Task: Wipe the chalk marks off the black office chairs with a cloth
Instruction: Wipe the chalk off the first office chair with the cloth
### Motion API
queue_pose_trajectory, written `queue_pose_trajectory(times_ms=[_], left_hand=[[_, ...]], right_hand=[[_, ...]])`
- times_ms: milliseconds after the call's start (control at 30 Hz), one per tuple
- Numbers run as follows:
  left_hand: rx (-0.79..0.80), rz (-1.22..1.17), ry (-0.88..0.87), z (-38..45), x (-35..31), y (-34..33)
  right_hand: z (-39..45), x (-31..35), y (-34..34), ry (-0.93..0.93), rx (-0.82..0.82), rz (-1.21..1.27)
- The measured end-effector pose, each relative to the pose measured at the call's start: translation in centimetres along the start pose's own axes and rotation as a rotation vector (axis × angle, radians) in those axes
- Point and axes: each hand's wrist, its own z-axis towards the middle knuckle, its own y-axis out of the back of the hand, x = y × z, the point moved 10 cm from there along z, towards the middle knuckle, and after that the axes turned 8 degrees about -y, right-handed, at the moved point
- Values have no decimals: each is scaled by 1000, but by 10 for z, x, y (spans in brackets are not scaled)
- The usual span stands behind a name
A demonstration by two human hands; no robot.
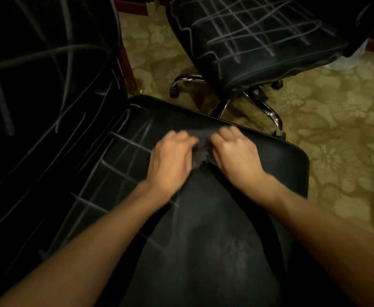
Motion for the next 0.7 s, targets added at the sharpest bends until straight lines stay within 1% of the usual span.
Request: queue_pose_trajectory(times_ms=[100, 200, 267, 333, 433, 500, 567, 633, 700], left_hand=[[11, -104, -84, -40, -29, 1], [51, -55, -111, -30, -38, 2], [56, 9, -85, -4, -31, 0], [30, 82, -14, 23, -15, -3], [36, 112, 84, 41, 1, -8], [55, 108, 85, 25, 0, -5], [38, 77, 89, -12, -10, 4], [28, 51, 126, -57, -24, 14], [34, 26, 189, -91, -36, 22]], right_hand=[[-53, 2, 15, 23, -6, 30], [-51, 1, 13, 65, 16, 2], [-21, -5, 4, 49, 28, -12], [10, -10, -5, -11, 23, -32], [31, -10, -14, -54, 24, -31], [19, -5, -8, -9, -9, 25], [-10, 7, 1, 90, -30, 113], [-43, 24, 7, 171, 8, 151], [-72, 35, 10, 209, 50, 169]])
